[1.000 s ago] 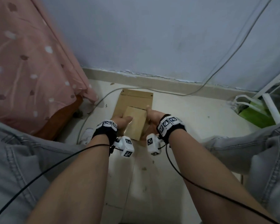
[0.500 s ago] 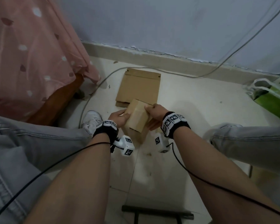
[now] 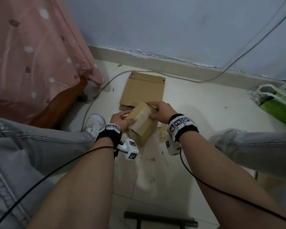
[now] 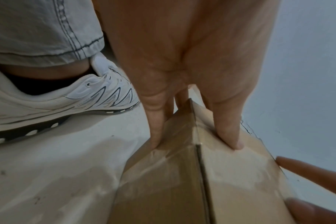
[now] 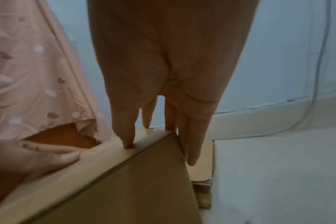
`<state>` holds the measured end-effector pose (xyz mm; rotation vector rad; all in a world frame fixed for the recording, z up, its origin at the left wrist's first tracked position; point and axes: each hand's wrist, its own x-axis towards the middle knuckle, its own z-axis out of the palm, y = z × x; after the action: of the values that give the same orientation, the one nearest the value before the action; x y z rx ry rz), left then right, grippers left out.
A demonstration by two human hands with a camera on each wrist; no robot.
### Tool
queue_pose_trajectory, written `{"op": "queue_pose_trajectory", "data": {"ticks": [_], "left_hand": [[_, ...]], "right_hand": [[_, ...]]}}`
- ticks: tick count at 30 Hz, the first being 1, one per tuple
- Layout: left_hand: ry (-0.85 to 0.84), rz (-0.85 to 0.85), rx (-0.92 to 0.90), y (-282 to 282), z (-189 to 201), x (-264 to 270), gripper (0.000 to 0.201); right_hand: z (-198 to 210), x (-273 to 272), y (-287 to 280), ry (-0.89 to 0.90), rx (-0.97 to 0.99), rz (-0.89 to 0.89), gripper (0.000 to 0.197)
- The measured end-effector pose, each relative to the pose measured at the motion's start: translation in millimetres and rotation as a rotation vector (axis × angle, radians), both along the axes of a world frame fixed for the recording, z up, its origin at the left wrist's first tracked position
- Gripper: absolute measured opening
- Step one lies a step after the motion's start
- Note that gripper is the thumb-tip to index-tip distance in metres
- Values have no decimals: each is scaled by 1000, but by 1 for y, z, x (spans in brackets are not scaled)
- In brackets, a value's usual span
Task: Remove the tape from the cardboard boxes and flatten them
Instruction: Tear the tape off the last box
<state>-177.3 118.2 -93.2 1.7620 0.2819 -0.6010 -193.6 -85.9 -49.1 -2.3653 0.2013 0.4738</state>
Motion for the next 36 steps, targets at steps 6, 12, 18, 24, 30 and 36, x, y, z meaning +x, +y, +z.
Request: {"op": "queue_pose_trajectory", "data": {"ticks": [6,12,18,24,30,36], "left_hand": [[-125,166,76,7,-28,17,39],[-183,97,59,-2,-8,10,41],[-218,58,68,-3,-10,12,42],[-227,85,46,-4,-16,13,43],[-216,72,60,-7,-18,17,44],[-227,99,40,-7,-20,18,45]], "right_hand": [[3,-3,-2,-41,-83,37,68],[-3,-5,7,-112,-165,29,62],[-4,0,19,-120,-248,71,43],[-7,7,25,-121,-368,97,24],[-9,2,18,-149,-353,54,28],[-1,3,11,-91,-278,123,42]]}}
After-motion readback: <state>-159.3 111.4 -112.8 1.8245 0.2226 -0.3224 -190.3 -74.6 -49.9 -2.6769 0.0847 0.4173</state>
